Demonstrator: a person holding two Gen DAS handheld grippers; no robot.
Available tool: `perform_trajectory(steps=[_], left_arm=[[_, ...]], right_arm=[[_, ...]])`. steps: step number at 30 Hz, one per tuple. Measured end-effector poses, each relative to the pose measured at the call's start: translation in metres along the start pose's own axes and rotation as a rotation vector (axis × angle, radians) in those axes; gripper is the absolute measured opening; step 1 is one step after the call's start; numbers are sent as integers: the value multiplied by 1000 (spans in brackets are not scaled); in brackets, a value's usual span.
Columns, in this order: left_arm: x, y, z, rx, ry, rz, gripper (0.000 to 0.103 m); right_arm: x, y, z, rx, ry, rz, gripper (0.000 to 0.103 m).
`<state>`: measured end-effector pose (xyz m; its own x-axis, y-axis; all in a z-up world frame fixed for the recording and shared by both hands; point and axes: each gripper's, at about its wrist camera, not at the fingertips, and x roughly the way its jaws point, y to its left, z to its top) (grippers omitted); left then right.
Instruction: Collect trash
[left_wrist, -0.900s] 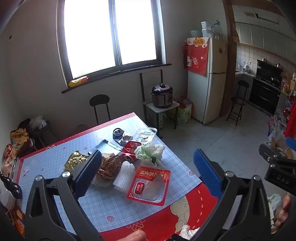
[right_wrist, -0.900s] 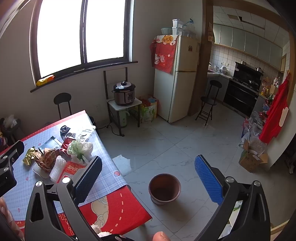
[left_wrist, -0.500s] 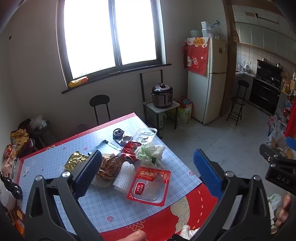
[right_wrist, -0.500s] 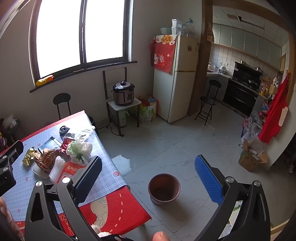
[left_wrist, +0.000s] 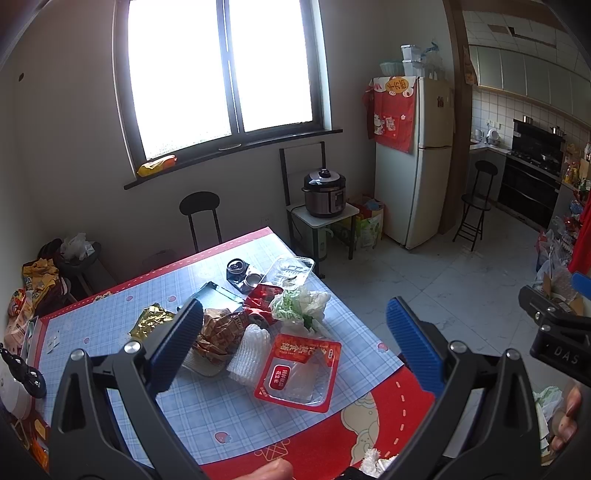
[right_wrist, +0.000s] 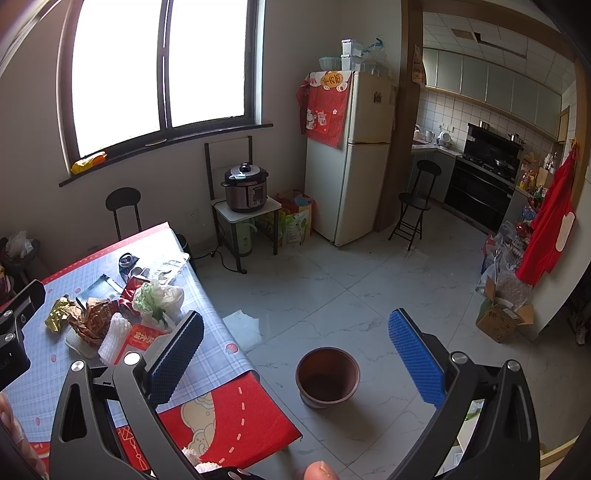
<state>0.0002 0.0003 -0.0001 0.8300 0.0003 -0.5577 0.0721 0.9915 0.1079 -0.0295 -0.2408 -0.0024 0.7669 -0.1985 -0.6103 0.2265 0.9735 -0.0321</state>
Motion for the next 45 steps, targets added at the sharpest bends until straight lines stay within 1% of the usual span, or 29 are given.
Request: perform_trajectory(steps=[15,17,21,26,30,33,45], left_arm=[[0,0,0,0,-3,1,98],[0,0,0,0,-3,1,98],[2,-2,8,0,-2,-3,98],[3,-2,8,-1,-1,-7,98],[-3,-1,13,-2,-2,-9,98],[-3,-2,10,-1,1,-11,98],[-3,-1,8,-1,0,-11,98]], right_arm=[[1,2,-3,5,1,2,98],[1,-3,-1,6,2,3,98],[2,-3,3,7,4,2,98],[1,-6,3,6,3,1,98],[2,-6,3,8,3,1,98],[1,-6,-2,11,5,-2,98],[2,-6,-3,12,4,-2,98]])
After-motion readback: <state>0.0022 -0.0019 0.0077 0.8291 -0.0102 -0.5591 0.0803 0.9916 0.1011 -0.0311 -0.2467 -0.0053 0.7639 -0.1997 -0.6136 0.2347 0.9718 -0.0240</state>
